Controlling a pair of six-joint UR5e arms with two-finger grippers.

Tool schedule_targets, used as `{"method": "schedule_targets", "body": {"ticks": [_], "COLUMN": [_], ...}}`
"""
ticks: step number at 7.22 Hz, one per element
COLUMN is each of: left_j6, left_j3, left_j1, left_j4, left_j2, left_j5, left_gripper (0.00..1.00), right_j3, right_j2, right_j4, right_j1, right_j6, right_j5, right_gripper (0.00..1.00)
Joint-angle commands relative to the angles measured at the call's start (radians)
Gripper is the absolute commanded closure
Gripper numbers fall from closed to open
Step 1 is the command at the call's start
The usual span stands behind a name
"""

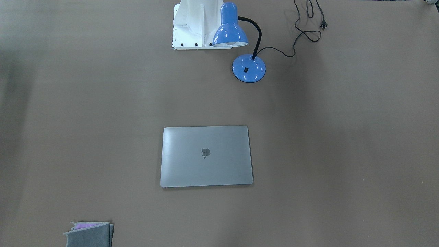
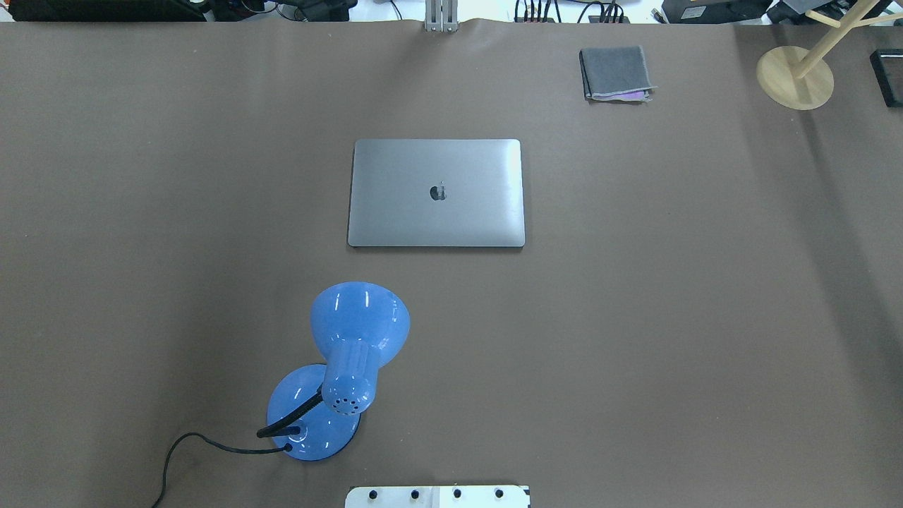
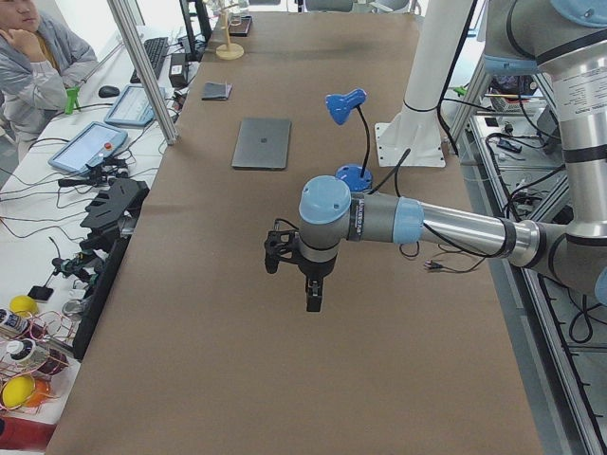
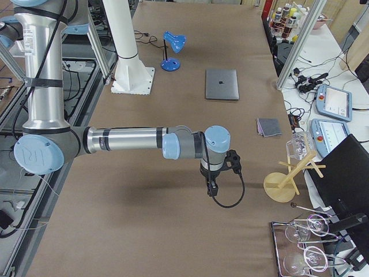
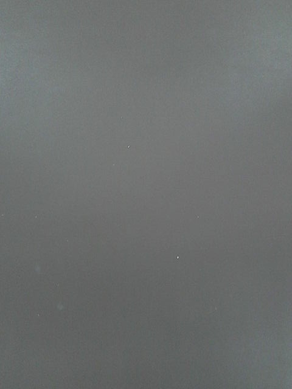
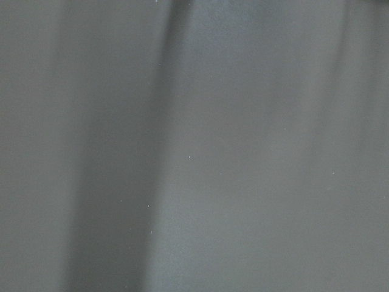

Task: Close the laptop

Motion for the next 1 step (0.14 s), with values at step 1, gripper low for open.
{"method": "schedule_targets", "body": {"ticks": [1], "left_j6": [0.003], "left_j3": [0.0], "left_j1": [0.0], "left_j4": [-0.002], "left_j2": [0.0], "left_j5": [0.0], "left_gripper": [0.02], "right_j3": [0.0], "right_j2": [-0.002], "right_j4": [0.0], "right_j1": [0.0], "right_j6": [0.0], "right_j5": [0.003], "right_gripper": [0.0]}}
